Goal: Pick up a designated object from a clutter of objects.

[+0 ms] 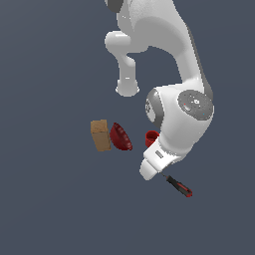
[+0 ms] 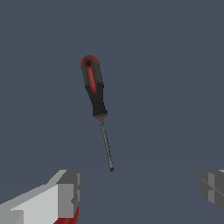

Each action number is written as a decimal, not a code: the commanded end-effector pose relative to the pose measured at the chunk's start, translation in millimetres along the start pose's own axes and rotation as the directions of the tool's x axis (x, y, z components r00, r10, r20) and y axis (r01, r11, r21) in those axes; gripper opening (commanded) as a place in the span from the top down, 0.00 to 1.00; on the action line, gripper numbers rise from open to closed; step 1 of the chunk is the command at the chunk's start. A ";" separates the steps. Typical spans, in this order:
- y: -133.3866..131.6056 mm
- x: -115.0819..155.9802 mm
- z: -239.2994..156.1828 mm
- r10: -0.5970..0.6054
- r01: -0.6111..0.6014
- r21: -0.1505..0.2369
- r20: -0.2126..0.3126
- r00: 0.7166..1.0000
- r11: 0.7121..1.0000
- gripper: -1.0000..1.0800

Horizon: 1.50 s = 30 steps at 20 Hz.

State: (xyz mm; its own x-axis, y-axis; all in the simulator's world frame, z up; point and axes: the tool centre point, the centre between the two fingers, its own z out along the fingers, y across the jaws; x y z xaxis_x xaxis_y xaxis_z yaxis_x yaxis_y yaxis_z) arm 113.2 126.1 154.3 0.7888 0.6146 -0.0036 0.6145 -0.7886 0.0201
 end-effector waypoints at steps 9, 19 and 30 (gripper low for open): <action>-30.1 34.7 71.7 -0.185 0.185 0.015 -0.006 0.983 0.983 0.04; -38.0 40.2 88.1 -0.222 0.222 0.019 -0.007 0.975 0.975 0.04; -39.8 39.8 131.5 -0.225 0.225 0.019 -0.008 0.974 0.974 0.04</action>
State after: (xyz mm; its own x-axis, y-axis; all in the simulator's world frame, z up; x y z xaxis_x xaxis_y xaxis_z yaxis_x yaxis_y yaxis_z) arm 121.5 179.3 28.8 0.6306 0.7761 -0.0009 0.7761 -0.6306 -0.0004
